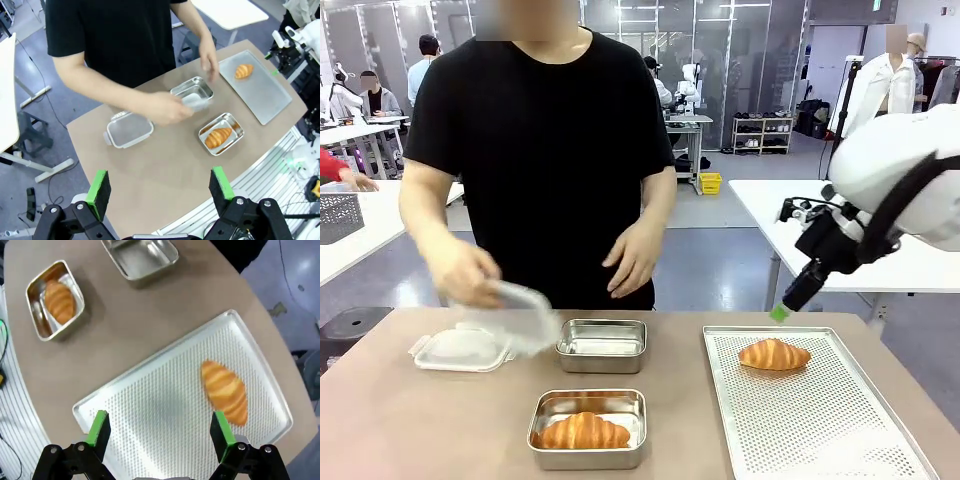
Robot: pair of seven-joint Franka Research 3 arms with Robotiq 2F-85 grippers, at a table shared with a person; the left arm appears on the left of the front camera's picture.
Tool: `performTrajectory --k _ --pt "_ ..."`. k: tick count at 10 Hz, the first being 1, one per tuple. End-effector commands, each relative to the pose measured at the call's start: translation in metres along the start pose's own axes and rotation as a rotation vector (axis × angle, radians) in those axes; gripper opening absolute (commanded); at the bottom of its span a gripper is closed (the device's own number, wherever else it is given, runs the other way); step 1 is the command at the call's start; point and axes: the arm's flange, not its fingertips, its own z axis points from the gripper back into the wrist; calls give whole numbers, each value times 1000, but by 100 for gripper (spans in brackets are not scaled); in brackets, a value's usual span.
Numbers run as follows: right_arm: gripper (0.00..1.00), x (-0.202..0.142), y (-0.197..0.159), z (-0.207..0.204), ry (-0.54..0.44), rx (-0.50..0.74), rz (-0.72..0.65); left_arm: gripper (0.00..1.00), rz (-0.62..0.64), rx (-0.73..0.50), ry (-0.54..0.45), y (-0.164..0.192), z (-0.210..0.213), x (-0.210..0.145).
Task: Place the bread into the airtight container.
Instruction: Pick up a Butter Roll and place it into an empty Airtight Container.
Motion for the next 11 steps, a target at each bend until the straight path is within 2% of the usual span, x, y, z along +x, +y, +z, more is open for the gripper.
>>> performTrajectory --k 1,3,4,5,6,8,9,11 --pt "100 31 -11 -13 -101 62 45 100 -3 -4 -2 0 0 1" --pt "100 56 0 -12 -83 90 90 100 -3 -4 -2 0 0 1" --pt "100 42 -4 0 -116 81 45 100 -3 -4 -2 0 0 1" --pt "100 7 -10 33 -238 79 -25 100 -3 -4 -2 0 0 1" --pt "100 -47 -15 75 -403 71 -114 100 -3 -4 -2 0 0 1" --pt "100 -155 -7 133 -629 -4 -250 100 -3 -4 -2 0 0 1" --pt "100 -206 1 147 -710 -49 -332 100 -3 -4 -2 0 0 1" --pt "100 -272 5 131 -754 -61 -495 100 -3 -4 -2 0 0 1"
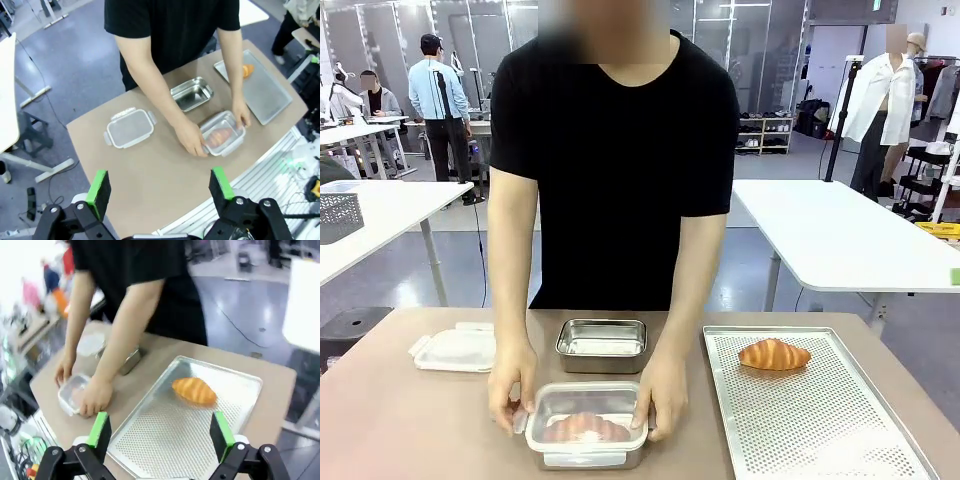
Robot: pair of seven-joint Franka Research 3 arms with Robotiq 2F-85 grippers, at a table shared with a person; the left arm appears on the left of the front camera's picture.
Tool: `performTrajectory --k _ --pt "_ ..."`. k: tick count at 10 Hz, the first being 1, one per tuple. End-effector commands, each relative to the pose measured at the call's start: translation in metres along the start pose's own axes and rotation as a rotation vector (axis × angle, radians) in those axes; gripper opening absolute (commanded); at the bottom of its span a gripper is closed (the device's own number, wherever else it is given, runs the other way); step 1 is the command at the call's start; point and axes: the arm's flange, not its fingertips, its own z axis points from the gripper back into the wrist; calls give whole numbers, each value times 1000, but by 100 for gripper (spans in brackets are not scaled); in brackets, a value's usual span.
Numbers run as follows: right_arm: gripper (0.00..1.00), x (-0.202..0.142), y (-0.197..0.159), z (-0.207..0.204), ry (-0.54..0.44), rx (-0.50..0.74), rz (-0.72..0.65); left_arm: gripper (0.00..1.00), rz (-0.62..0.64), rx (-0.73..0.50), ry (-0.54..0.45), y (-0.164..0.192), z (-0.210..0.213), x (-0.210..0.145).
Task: Place the bread into the airtight container.
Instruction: Pick up a Butter Roll and place it into an empty Airtight Container.
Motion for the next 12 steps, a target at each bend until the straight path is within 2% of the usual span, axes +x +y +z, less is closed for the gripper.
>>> performTrajectory --k 1,2,4,5,12 --pt "100 -52 -10 -4 -51 -9 -56 100 -4 -4 -1 -1 0 1" --pt "100 -69 -11 -4 -45 -3 -75 100 -4 -4 -1 -1 0 1" --pt "100 -81 -15 -14 -22 -80 -142 100 -4 -4 -1 -1 0 1" --pt "100 -43 -42 19 -34 -37 -112 100 -4 -4 -1 -1 0 1" --pt "100 -43 -42 19 -34 -37 -112 100 -4 -4 -1 -1 0 1"
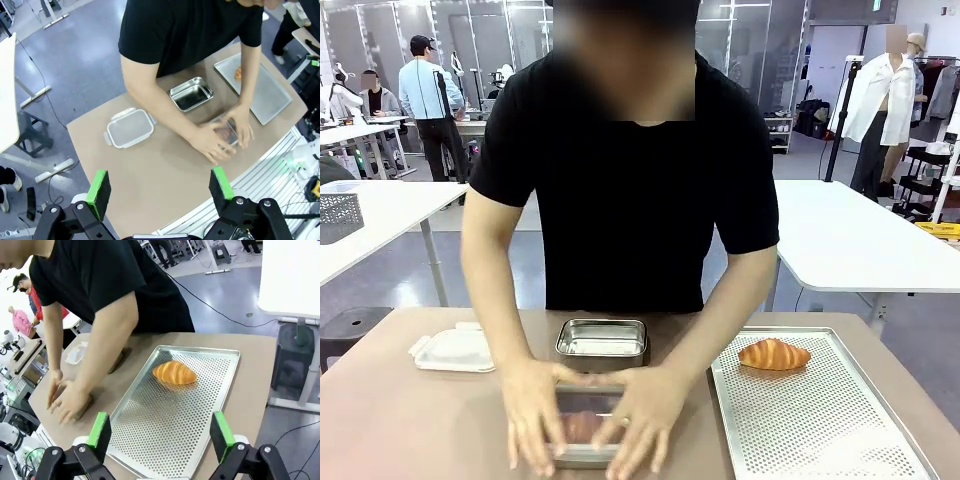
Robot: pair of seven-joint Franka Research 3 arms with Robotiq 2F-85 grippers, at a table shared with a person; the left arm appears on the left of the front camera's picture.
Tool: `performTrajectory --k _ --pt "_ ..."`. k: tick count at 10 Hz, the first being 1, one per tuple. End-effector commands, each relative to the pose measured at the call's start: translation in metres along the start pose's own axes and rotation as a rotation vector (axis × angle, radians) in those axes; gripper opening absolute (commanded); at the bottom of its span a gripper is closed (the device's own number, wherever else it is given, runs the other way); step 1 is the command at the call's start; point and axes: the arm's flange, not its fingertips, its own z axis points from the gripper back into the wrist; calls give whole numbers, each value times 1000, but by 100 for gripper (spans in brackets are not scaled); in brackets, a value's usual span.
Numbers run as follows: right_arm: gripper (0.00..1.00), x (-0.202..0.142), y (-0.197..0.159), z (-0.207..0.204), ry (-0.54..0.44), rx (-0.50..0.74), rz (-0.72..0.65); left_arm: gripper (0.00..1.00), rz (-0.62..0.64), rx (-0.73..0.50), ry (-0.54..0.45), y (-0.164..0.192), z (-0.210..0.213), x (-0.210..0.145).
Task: Place the bread into the airtight container.
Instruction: Pick up a Butter Roll and place it into an empty Airtight Container.
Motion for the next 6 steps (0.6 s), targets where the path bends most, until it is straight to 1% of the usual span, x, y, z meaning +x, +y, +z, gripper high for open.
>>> performTrajectory --k 1,6 --pt "100 -1 0 -1 -15 3 12 100 -4 -4 -2 -1 0 1" --pt "100 -1 0 -1 -15 3 12 100 -4 -4 -2 -1 0 1"
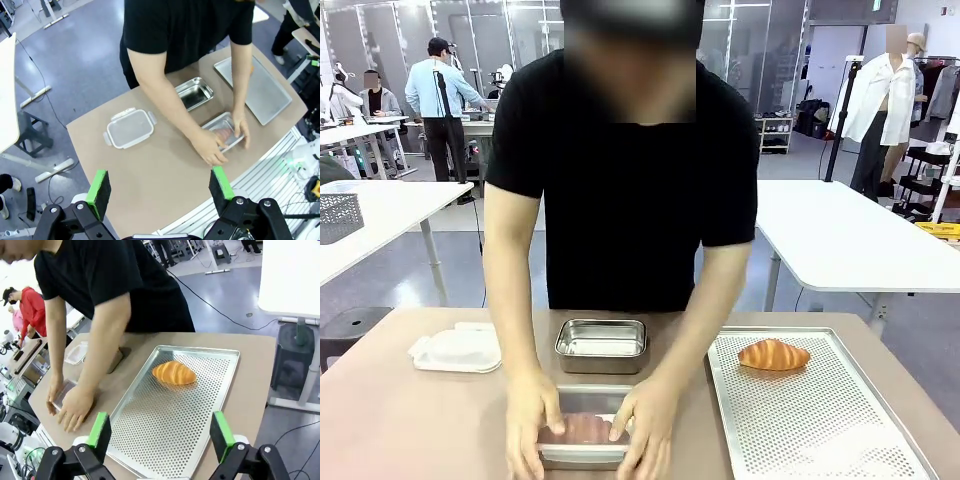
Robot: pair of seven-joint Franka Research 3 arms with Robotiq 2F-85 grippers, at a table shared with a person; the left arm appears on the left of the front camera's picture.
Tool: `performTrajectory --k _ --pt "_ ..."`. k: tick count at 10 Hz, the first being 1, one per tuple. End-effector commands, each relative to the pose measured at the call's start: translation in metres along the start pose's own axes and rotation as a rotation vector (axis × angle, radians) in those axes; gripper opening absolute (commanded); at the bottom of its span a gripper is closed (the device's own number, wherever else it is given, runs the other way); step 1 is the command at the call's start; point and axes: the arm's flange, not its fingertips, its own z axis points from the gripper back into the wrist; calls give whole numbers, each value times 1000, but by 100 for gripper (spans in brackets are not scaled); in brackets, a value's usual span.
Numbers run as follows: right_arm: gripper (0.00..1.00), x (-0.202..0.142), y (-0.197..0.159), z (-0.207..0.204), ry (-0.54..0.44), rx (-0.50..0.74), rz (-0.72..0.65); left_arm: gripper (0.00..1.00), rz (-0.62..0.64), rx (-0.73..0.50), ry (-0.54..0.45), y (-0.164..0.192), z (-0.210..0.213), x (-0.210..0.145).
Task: Place the bread into the airtight container.
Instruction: Pick up a Butter Roll and place it into an empty Airtight Container.
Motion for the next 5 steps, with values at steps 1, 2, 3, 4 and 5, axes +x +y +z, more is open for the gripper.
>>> performTrajectory --k 1,2,3,4,5 --pt "100 -1 0 -1 -16 4 12 100 -4 -4 -2 -1 0 1" --pt "100 -1 0 -1 -16 4 12 100 -4 -4 -2 -1 0 1" --pt "100 -1 0 -1 -16 4 12 100 -4 -4 -2 -1 0 1" --pt "100 -1 0 -1 -16 4 12 100 -4 -4 -2 -1 0 1" --pt "100 -1 0 -1 -16 4 12 100 -4 -4 -2 -1 0 1"
